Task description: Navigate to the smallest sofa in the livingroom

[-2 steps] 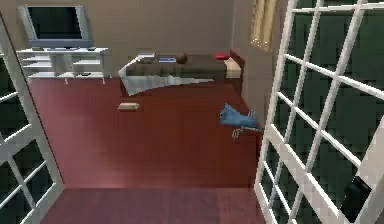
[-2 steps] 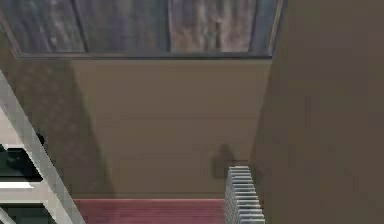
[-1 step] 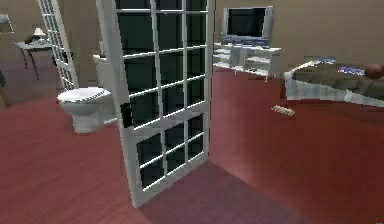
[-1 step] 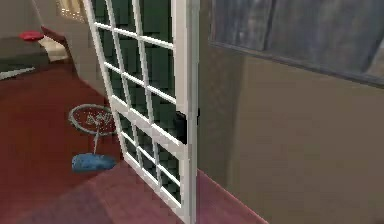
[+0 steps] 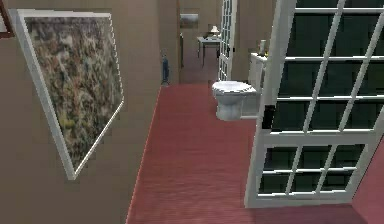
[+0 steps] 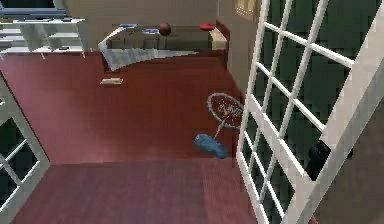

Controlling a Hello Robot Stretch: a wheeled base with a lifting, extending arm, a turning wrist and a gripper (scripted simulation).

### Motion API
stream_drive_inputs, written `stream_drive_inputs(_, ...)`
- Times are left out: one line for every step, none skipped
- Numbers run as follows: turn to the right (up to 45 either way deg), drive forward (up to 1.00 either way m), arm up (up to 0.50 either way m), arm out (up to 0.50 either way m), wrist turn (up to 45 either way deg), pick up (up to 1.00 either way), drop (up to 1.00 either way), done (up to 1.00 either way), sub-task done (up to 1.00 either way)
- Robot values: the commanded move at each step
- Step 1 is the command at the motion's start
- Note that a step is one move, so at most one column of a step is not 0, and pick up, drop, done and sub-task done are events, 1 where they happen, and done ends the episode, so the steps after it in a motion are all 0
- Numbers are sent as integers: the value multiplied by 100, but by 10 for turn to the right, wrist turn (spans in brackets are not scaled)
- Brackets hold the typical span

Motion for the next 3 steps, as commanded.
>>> stream_drive_inputs(0, 100, 0, 0, 0, 0, 0, 0, 0)
stream_drive_inputs(0, 100, 0, 0, 0, 0, 0, 0, 0)
stream_drive_inputs(0, 100, 0, 0, 0, 0, 0, 0, 0)
